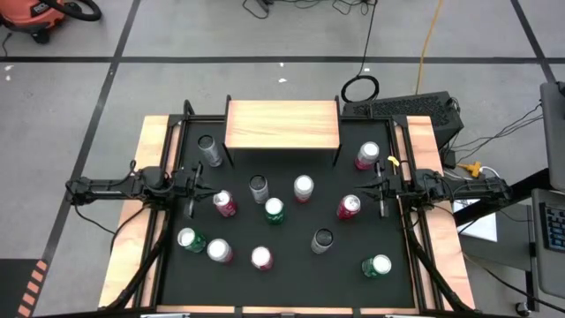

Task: Place canned beverage on shelf
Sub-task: Put the top right red soda can on the shelf

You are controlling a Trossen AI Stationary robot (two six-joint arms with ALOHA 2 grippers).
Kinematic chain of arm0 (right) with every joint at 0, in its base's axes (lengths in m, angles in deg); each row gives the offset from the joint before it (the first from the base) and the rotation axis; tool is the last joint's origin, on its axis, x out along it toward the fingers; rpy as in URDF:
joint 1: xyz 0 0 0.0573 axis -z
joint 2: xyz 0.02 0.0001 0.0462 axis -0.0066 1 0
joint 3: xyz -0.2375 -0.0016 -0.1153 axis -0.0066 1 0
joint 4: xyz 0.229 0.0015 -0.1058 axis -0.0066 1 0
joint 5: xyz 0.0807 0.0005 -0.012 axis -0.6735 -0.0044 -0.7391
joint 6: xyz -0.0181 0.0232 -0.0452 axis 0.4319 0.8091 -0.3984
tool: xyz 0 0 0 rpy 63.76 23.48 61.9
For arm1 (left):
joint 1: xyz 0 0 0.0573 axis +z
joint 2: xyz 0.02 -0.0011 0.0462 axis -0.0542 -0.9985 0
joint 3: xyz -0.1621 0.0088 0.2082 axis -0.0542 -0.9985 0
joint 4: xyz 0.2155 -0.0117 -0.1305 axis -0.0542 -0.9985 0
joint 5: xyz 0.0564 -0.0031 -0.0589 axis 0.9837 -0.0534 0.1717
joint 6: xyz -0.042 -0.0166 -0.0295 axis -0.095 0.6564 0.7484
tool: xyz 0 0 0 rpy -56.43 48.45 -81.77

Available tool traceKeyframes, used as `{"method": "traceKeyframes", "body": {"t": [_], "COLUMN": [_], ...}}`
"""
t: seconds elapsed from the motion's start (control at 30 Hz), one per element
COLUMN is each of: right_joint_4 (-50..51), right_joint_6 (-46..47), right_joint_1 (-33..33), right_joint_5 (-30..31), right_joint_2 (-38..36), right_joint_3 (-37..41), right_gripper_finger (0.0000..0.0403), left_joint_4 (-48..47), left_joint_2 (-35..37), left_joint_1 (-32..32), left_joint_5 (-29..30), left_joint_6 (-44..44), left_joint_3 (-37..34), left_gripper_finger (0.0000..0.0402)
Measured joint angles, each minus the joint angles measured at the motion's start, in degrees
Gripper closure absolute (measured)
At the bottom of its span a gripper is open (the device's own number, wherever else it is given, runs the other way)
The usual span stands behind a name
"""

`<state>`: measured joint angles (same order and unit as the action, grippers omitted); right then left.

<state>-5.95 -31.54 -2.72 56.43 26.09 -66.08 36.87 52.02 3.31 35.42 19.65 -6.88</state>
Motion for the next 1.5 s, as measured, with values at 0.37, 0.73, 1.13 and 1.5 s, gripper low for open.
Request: {"method": "traceKeyframes", "body": {"t": [0.37, 0.73, 1.13, 1.5], "right_joint_4": [-0.1, -1.0, 0.0, 12.7], "right_joint_6": [1.2, 10.8, 13.6, 13.9], "right_joint_1": [0.0, 0.0, 0.0, 0.0], "right_joint_5": [0.1, 0.3, 0.2, 0.1], "right_joint_2": [0.0, 1.0, 11.6, 24.5], "right_joint_3": [0.0, -1.5, -11.8, -32.7], "right_gripper_finger": [0.0403, 0.0403, 0.0403, 0.0403], "left_joint_4": [0.0, 0.0, 0.0, 0.0], "left_joint_2": [0.0, 0.0, 0.0, 0.0], "left_joint_1": [0.0, 0.0, 0.0, 0.0], "left_joint_5": [0.0, 0.0, 0.0, 0.0], "left_joint_6": [0.0, 0.0, 0.0, 0.0], "left_joint_3": [0.0, 0.0, 0.0, 0.0], "left_gripper_finger": [0.0401, 0.0401, 0.0401, 0.0401]}}
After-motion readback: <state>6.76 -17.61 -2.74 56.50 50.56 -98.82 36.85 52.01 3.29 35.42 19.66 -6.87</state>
